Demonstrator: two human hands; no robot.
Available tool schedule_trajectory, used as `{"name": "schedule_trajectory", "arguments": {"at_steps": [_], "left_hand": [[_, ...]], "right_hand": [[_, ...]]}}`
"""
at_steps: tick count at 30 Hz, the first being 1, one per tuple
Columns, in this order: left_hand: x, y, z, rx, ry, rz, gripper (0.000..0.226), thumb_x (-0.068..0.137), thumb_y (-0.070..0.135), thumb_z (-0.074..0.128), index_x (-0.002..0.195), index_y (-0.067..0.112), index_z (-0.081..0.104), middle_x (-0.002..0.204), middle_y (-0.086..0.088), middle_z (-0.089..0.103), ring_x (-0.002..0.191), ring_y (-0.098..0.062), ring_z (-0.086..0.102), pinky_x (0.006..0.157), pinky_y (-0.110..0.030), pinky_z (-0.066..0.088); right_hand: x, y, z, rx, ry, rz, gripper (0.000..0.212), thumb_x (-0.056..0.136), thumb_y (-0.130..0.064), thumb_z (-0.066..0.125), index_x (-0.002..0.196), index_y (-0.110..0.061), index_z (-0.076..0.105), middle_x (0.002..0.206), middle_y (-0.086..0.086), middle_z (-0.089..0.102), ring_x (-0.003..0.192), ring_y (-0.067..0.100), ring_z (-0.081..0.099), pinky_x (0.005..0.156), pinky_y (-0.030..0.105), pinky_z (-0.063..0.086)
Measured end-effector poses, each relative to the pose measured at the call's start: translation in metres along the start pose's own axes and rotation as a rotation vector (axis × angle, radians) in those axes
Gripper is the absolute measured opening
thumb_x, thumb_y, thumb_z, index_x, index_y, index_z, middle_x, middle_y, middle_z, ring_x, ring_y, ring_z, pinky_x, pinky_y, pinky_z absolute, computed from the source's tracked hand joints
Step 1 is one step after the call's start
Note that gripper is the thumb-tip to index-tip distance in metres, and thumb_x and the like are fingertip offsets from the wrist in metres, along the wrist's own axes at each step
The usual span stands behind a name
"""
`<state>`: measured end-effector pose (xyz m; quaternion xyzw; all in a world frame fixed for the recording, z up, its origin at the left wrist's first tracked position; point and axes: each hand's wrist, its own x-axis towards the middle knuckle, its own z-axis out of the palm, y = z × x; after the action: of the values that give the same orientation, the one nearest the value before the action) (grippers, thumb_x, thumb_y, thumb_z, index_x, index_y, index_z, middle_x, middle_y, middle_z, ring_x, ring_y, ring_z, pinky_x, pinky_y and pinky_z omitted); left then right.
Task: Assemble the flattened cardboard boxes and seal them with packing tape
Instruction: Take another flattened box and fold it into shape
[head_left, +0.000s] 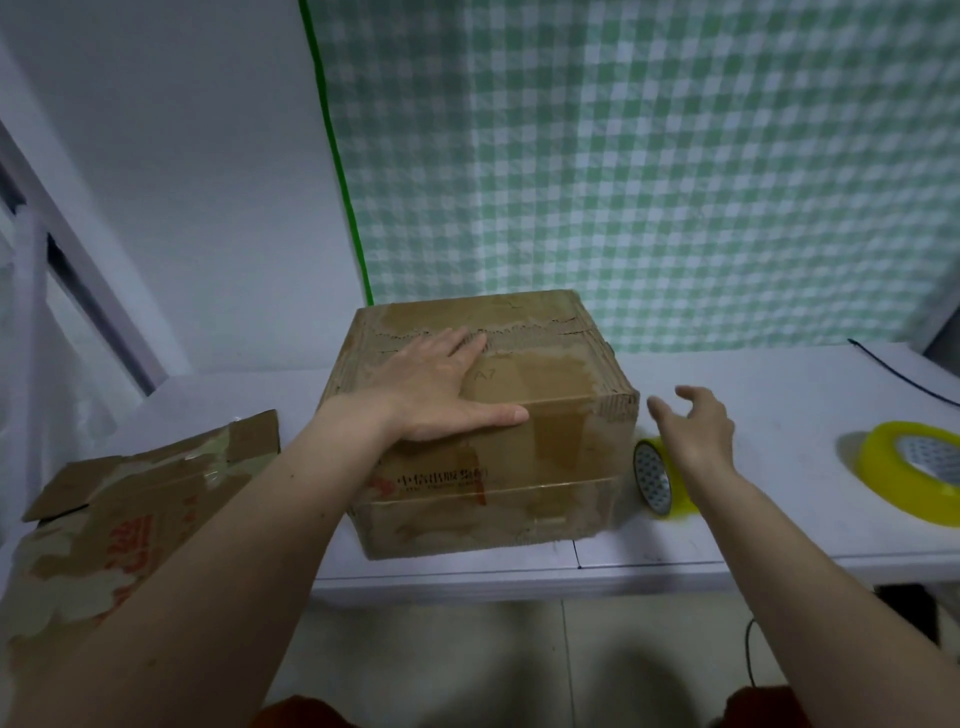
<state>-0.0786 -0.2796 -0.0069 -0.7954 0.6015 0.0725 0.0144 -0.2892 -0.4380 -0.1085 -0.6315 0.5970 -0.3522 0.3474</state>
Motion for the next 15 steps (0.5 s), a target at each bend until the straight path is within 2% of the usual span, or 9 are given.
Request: {"name": "schedule_trajectory", "arguments": {"at_steps": [3, 6, 8, 10, 12, 15], "left_hand": [[0.001, 0.0, 0.002, 0.001, 0.011, 0.0, 0.114, 0.061, 0.091, 0.026, 0.154, 0.031, 0.0, 0.162, 0.008, -0.002, 0.149, -0.018, 0.001, 0.119, -0.039, 0.004], [0.001, -0.001, 0.002, -0.009, 0.012, -0.008, 0.115, 0.06, 0.092, 0.027, 0.154, 0.032, 0.0, 0.162, 0.01, 0.0, 0.149, -0.018, 0.002, 0.119, -0.04, 0.006], [0.001, 0.0, 0.003, -0.009, 0.021, -0.011, 0.115, 0.06, 0.092, 0.028, 0.154, 0.032, 0.002, 0.162, 0.01, 0.001, 0.149, -0.018, 0.004, 0.118, -0.04, 0.007], [0.001, 0.0, 0.003, -0.005, 0.024, -0.011, 0.115, 0.06, 0.092, 0.028, 0.154, 0.032, 0.002, 0.162, 0.01, 0.003, 0.149, -0.019, 0.005, 0.119, -0.041, 0.008], [0.0, 0.0, 0.003, 0.005, 0.02, -0.014, 0.115, 0.059, 0.093, 0.027, 0.154, 0.032, 0.002, 0.162, 0.01, 0.003, 0.149, -0.02, 0.005, 0.119, -0.042, 0.009], [0.001, -0.001, 0.004, 0.019, 0.022, -0.018, 0.116, 0.058, 0.094, 0.025, 0.154, 0.032, 0.002, 0.162, 0.01, 0.004, 0.149, -0.021, 0.006, 0.12, -0.044, 0.01]], "right_hand": [[-0.006, 0.028, 0.004, -0.085, -0.026, 0.107, 0.071, 0.084, -0.038, 0.068, 0.14, -0.006, 0.038, 0.142, 0.016, 0.041, 0.133, 0.036, 0.033, 0.104, 0.046, 0.032], [-0.009, 0.042, 0.007, -0.044, 0.007, 0.24, 0.077, 0.078, -0.032, 0.075, 0.138, -0.004, 0.036, 0.136, 0.018, 0.047, 0.122, 0.039, 0.046, 0.096, 0.046, 0.041], [-0.01, 0.046, 0.006, -0.032, 0.028, 0.289, 0.058, 0.078, -0.025, 0.074, 0.122, 0.001, 0.049, 0.116, 0.02, 0.057, 0.107, 0.04, 0.056, 0.083, 0.043, 0.047], [-0.012, 0.049, 0.001, 0.003, 0.041, 0.289, 0.039, 0.078, -0.023, 0.072, 0.104, 0.003, 0.059, 0.099, 0.018, 0.059, 0.097, 0.038, 0.059, 0.078, 0.041, 0.047], [-0.011, 0.055, -0.007, 0.123, 0.068, 0.331, 0.034, 0.073, -0.019, 0.072, 0.096, 0.004, 0.063, 0.094, 0.022, 0.063, 0.089, 0.036, 0.061, 0.074, 0.039, 0.048], [-0.011, 0.072, -0.023, 0.437, 0.048, 0.407, 0.026, 0.067, -0.005, 0.066, 0.091, 0.007, 0.064, 0.079, 0.023, 0.062, 0.068, 0.031, 0.06, 0.067, 0.038, 0.049]]}}
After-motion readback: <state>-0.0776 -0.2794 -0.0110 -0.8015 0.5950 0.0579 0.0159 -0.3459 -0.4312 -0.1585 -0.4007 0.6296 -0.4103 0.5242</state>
